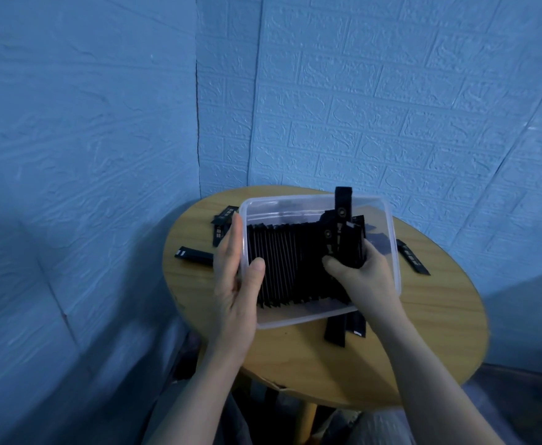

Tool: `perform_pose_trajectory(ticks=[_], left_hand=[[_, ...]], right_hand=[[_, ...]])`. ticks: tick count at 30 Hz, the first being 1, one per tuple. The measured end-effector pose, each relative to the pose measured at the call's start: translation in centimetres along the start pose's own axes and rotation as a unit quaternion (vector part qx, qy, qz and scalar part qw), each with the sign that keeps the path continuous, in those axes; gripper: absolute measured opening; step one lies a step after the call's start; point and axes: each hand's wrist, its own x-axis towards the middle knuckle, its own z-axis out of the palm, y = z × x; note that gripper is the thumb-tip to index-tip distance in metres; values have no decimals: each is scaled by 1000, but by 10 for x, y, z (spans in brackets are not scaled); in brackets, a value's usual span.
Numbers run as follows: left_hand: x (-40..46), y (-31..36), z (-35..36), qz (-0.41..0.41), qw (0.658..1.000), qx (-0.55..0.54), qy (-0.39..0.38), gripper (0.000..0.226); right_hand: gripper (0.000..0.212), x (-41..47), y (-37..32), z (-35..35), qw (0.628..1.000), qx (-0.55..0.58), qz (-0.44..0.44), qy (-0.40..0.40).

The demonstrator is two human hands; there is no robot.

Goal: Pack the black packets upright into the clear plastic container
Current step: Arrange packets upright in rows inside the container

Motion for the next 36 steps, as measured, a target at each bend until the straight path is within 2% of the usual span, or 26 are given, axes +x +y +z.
perform_pose_trajectory(ticks=[5,11,14,21,25,28,32,36], left_hand=[[0,-1,-1,0,1000,-5,-3,55],[0,0,0,6,1000,-5,-7,55],[0,0,0,11,1000,-6,-9,55],[1,-2,0,6,1000,-14,0,55],[0,-1,0,4,1000,-11,-3,54],[0,0,0,7,1000,-9,-5,55],[0,-1,1,7,1000,-8,-8,55],[0,-2,0,8,1000,-9,-6,55]], right_hand=[[16,3,1,-4,1000,27,14,8],[11,2,2,-8,999,-31,-9,18],[18,2,5,-7,998,-63,-10,10],[20,2,8,-9,996,17,12,84],[18,-2,4,-4,998,-14,-8,59],[27,-6,1,2,997,-48,-28,50],[32,-8,0,7,990,-117,-33,69],[30,-6,-1,5,994,-81,-31,67]])
